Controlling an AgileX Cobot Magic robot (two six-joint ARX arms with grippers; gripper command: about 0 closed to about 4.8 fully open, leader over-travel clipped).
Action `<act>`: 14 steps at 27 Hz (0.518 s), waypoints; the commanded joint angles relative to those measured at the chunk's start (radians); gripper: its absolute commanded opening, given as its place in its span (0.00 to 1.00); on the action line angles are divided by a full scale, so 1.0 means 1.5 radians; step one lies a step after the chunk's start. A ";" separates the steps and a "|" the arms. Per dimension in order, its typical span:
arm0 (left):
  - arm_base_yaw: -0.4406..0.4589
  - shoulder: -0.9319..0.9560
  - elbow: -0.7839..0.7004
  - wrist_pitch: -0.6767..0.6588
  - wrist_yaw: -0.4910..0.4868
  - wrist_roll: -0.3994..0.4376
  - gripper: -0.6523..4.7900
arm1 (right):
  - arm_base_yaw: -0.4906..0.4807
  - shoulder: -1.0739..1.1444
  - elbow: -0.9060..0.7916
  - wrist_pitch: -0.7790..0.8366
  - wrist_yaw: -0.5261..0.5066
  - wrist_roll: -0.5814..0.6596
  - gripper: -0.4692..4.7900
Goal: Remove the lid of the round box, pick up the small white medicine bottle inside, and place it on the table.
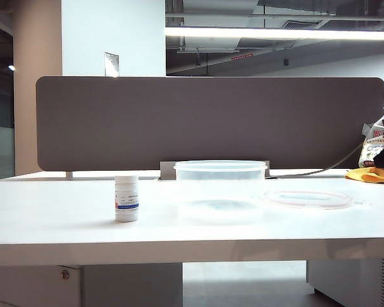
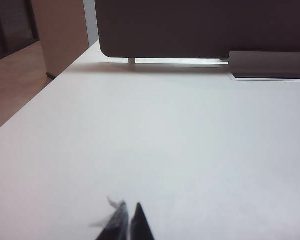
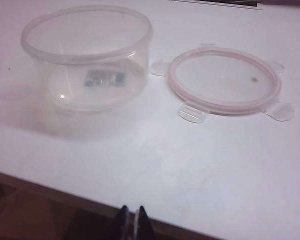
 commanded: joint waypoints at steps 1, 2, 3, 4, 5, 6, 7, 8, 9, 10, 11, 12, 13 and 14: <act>0.001 0.000 0.000 0.006 0.002 0.001 0.16 | -0.061 -0.052 0.003 -0.010 -0.001 -0.071 0.13; 0.001 0.000 0.000 0.006 0.002 0.001 0.16 | -0.083 -0.070 0.003 -0.011 0.002 -0.070 0.13; 0.001 0.000 0.000 0.006 0.002 0.001 0.16 | -0.115 -0.090 0.003 -0.012 0.003 -0.069 0.13; 0.001 0.000 0.000 0.006 0.002 0.001 0.16 | -0.142 -0.106 0.003 -0.012 0.003 -0.066 0.13; 0.001 0.000 0.000 0.006 0.002 0.001 0.16 | -0.168 -0.127 0.003 -0.013 0.003 -0.057 0.13; 0.001 0.000 0.000 0.006 0.002 0.001 0.16 | -0.199 -0.154 0.002 -0.017 0.003 -0.049 0.13; 0.001 0.000 0.000 0.006 0.002 0.001 0.16 | -0.221 -0.175 0.002 -0.020 0.003 -0.046 0.13; 0.001 0.000 0.000 0.006 0.002 0.001 0.16 | -0.240 -0.195 0.002 -0.022 0.003 -0.043 0.13; 0.001 0.000 0.000 0.006 0.002 0.001 0.16 | -0.257 -0.215 0.002 -0.022 0.002 -0.043 0.13; 0.001 0.000 0.000 0.006 0.002 0.001 0.16 | -0.268 -0.230 0.002 -0.023 0.002 -0.043 0.13; 0.001 0.000 0.000 0.006 0.002 0.001 0.16 | -0.279 -0.248 0.002 -0.029 0.003 -0.044 0.13; 0.001 0.000 0.000 0.006 0.002 0.001 0.16 | -0.287 -0.261 0.002 -0.036 0.003 -0.044 0.13; 0.001 0.000 0.000 0.006 0.002 0.001 0.16 | -0.294 -0.272 0.002 -0.045 0.003 -0.045 0.13; 0.001 0.000 0.000 0.006 0.002 0.001 0.16 | -0.301 -0.285 0.001 -0.058 0.002 -0.046 0.13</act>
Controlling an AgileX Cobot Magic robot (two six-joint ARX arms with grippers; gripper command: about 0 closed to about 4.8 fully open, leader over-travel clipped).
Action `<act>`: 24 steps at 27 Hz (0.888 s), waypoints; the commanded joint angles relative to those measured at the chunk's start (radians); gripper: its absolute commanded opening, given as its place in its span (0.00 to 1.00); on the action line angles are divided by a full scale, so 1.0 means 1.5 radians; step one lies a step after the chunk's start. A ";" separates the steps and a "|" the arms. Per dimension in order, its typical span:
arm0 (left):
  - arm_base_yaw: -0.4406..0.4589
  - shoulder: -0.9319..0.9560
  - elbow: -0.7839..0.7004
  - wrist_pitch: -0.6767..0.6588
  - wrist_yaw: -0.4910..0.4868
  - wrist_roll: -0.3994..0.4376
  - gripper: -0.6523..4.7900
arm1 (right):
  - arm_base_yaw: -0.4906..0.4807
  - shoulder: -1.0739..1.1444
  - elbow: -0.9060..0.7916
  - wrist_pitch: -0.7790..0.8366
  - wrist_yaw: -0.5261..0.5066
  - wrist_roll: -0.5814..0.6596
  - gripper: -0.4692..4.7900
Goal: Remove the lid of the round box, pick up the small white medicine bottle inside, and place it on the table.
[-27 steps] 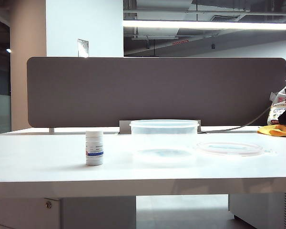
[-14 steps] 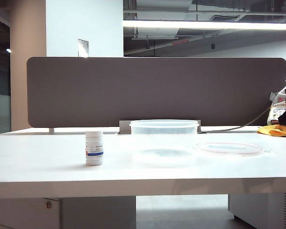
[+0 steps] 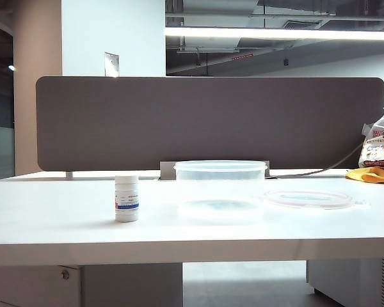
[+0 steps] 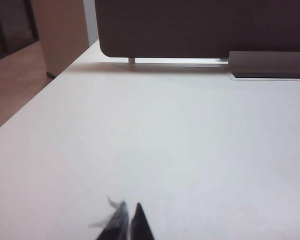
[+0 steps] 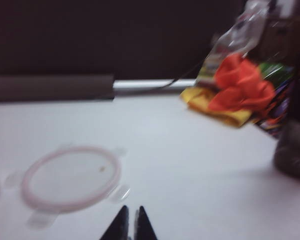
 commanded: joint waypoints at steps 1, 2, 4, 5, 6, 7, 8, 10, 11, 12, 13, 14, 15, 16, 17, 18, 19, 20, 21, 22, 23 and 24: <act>0.001 0.000 0.000 0.007 0.002 0.001 0.16 | -0.019 -0.034 -0.001 -0.031 -0.002 0.001 0.13; 0.001 0.000 0.000 0.007 0.002 0.001 0.16 | -0.023 -0.046 -0.006 -0.037 -0.005 0.001 0.13; 0.001 0.000 0.000 0.007 0.002 0.001 0.16 | -0.031 -0.075 -0.021 -0.037 -0.012 0.001 0.13; 0.001 0.000 0.000 0.007 0.002 0.001 0.16 | -0.034 -0.089 -0.027 -0.037 -0.023 0.001 0.13; 0.001 0.000 0.000 0.007 0.002 0.001 0.16 | -0.040 -0.105 -0.027 -0.057 -0.042 -0.001 0.13; 0.001 0.000 0.000 0.007 0.002 0.001 0.16 | -0.046 -0.117 -0.027 -0.071 -0.057 -0.002 0.13; 0.001 0.000 0.000 0.007 0.002 0.001 0.16 | -0.053 -0.130 -0.027 -0.086 -0.070 -0.004 0.13; 0.001 0.000 0.000 0.007 0.002 0.001 0.16 | -0.064 -0.145 -0.027 -0.103 -0.074 -0.007 0.13; 0.001 0.000 0.000 0.007 0.002 0.001 0.16 | -0.065 -0.152 -0.027 -0.112 -0.074 -0.013 0.13; 0.001 0.000 0.000 0.006 0.002 0.001 0.16 | -0.065 -0.156 -0.027 -0.120 -0.074 -0.021 0.13; 0.001 0.000 0.000 0.007 0.002 0.001 0.16 | -0.066 -0.154 -0.027 -0.130 -0.074 -0.024 0.13; 0.001 0.000 0.000 0.007 0.002 0.001 0.16 | -0.068 -0.154 -0.027 -0.142 -0.074 -0.025 0.13; 0.001 0.000 0.000 0.007 0.002 0.001 0.16 | -0.068 -0.154 -0.027 -0.157 -0.074 -0.025 0.13; 0.001 0.000 0.000 0.007 0.002 0.001 0.16 | -0.068 -0.154 -0.027 -0.178 -0.074 -0.025 0.13; 0.001 0.000 0.000 0.007 0.002 0.001 0.16 | -0.068 -0.154 -0.027 -0.193 -0.074 -0.025 0.13; 0.001 0.000 0.000 0.007 0.002 0.001 0.16 | -0.068 -0.154 -0.027 -0.205 -0.074 -0.025 0.13; 0.001 0.000 0.000 0.007 0.002 0.001 0.16 | -0.068 -0.154 -0.027 -0.217 -0.074 -0.026 0.13; 0.001 0.000 0.000 0.007 0.002 0.001 0.16 | -0.068 -0.154 -0.027 -0.222 -0.074 -0.028 0.13; 0.001 0.000 0.000 0.007 0.002 0.001 0.16 | -0.068 -0.154 -0.027 -0.224 -0.074 -0.034 0.13; 0.001 0.000 0.000 0.007 0.002 0.001 0.16 | -0.068 -0.154 -0.027 -0.223 -0.074 -0.049 0.13; 0.001 0.000 0.000 0.007 0.002 0.001 0.16 | -0.068 -0.154 -0.027 -0.222 -0.075 -0.060 0.13; 0.001 0.000 0.000 0.007 0.002 0.001 0.16 | -0.068 -0.154 -0.027 -0.221 -0.075 -0.065 0.13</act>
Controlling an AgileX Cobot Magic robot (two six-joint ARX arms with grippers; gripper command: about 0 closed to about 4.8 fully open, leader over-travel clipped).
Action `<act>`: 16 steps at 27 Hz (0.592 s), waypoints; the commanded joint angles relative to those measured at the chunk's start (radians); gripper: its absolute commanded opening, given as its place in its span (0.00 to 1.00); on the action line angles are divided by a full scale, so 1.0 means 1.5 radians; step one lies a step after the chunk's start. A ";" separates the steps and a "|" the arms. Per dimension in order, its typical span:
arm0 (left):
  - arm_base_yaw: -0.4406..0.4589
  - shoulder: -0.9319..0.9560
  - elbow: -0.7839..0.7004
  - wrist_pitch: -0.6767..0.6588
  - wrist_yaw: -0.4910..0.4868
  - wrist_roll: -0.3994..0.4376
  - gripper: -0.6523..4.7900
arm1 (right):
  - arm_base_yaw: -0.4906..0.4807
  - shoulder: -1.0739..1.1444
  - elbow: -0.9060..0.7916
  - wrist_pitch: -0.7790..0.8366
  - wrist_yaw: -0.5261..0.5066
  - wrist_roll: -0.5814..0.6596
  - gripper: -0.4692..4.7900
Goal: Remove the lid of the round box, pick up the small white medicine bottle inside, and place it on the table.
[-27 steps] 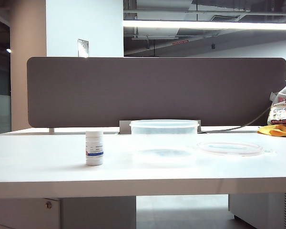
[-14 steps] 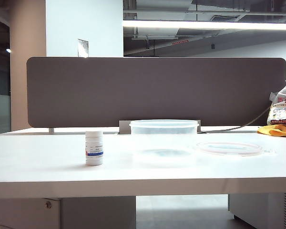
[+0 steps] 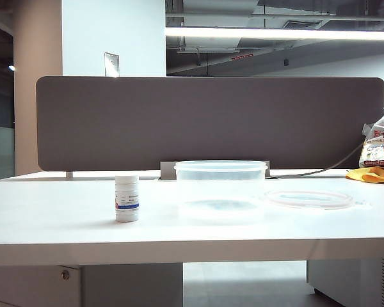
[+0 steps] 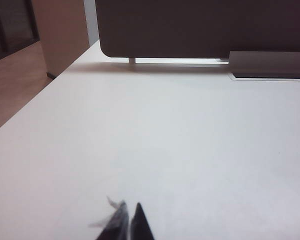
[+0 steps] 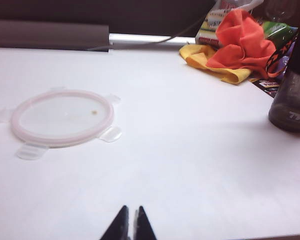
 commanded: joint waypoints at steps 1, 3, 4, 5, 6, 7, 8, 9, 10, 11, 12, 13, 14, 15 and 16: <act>0.001 0.000 0.000 0.007 0.002 0.001 0.16 | 0.000 0.000 -0.003 0.012 -0.002 -0.033 0.13; 0.001 0.000 0.000 0.007 0.002 0.001 0.16 | 0.000 0.000 -0.003 0.012 -0.003 -0.037 0.13; 0.001 0.000 0.000 0.007 0.002 0.001 0.16 | 0.000 0.000 -0.003 0.012 -0.010 -0.037 0.13; 0.001 0.000 0.000 0.007 0.002 0.001 0.16 | 0.000 0.000 -0.003 0.012 -0.016 -0.037 0.13; 0.001 0.000 0.000 0.007 0.002 0.001 0.16 | 0.000 0.000 -0.003 0.012 -0.025 -0.037 0.13; 0.001 0.000 0.000 0.007 0.002 0.001 0.16 | 0.000 0.000 -0.003 0.012 -0.038 -0.037 0.13; 0.001 0.000 0.000 0.007 0.002 0.001 0.16 | 0.000 0.000 -0.003 0.012 -0.044 -0.037 0.13; 0.001 0.000 0.000 0.007 0.002 0.001 0.16 | 0.000 0.000 -0.003 0.012 -0.048 -0.037 0.13; 0.001 0.000 0.000 0.007 0.002 0.001 0.16 | 0.000 0.000 -0.003 0.012 -0.053 -0.037 0.13; 0.001 0.000 0.000 0.007 0.002 0.001 0.16 | 0.000 0.000 -0.003 0.012 -0.054 -0.037 0.13; 0.001 0.000 0.000 0.007 0.002 0.001 0.16 | 0.000 0.000 -0.003 0.012 -0.054 -0.037 0.13; 0.001 0.000 0.000 0.007 0.002 0.001 0.16 | 0.000 0.000 -0.003 0.012 -0.054 -0.037 0.13; 0.001 0.000 0.000 0.007 0.002 0.001 0.16 | 0.000 0.000 -0.003 0.012 -0.054 -0.037 0.13; 0.001 0.000 0.000 0.007 0.002 0.001 0.16 | 0.000 0.000 -0.003 0.012 -0.054 -0.037 0.13; 0.001 0.000 0.000 0.007 0.002 0.001 0.16 | 0.000 0.000 -0.003 0.012 -0.054 -0.037 0.13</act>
